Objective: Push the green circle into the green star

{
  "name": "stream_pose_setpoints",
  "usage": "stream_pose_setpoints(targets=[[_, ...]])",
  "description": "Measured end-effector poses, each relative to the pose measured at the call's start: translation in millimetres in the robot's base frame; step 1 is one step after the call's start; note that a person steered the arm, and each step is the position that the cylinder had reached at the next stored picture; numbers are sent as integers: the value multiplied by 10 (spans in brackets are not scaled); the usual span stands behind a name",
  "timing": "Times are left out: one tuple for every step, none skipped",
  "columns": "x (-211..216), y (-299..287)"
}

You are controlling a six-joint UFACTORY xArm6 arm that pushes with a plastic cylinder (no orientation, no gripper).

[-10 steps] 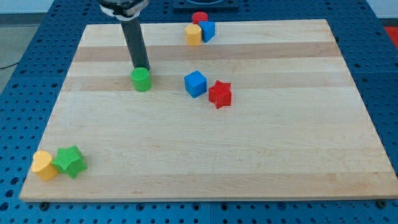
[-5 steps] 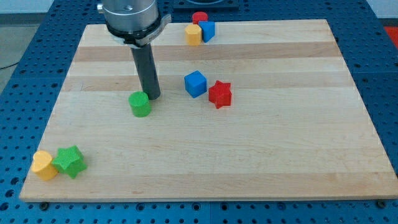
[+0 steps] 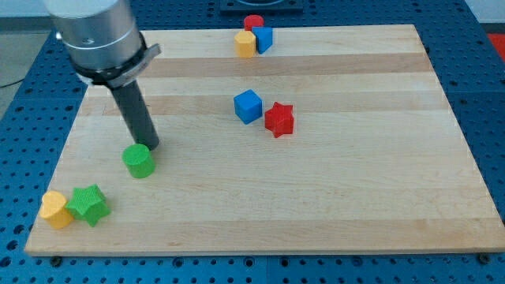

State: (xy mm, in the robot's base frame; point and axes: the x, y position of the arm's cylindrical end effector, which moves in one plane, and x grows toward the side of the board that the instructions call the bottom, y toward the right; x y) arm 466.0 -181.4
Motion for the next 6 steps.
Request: stream_pose_setpoints(targets=[[13, -144], [118, -137], [130, 36], [131, 247], [174, 271], [226, 161]])
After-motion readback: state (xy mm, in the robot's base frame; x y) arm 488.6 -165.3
